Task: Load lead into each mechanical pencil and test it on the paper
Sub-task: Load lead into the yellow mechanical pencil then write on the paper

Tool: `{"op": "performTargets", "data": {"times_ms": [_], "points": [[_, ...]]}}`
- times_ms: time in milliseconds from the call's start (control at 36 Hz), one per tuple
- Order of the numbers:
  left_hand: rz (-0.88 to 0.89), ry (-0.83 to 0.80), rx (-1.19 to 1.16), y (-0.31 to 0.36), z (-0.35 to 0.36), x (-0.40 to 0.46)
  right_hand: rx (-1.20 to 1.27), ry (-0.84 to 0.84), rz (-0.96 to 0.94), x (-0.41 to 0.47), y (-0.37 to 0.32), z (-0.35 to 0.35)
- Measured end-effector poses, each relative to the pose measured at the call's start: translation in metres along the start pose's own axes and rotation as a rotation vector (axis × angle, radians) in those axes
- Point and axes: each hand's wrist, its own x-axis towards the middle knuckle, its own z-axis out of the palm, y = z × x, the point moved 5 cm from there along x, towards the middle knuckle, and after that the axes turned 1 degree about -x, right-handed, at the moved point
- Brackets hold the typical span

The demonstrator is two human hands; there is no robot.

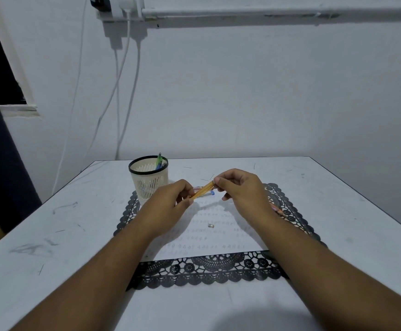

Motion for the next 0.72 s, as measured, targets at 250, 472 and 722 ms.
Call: {"op": "performTargets", "data": {"times_ms": [250, 472, 722], "points": [[-0.02, -0.005, 0.004, -0.001, 0.0, 0.001, -0.126, 0.0, -0.076, 0.0, -0.003, 0.0], [-0.065, 0.032, -0.032, -0.003, -0.008, 0.001, -0.47, -0.377, 0.049, -0.005, -0.014, 0.001], [-0.056, -0.026, 0.01, -0.01, -0.003, 0.002, -0.816, -0.735, 0.128, -0.025, 0.008, 0.032]]}}
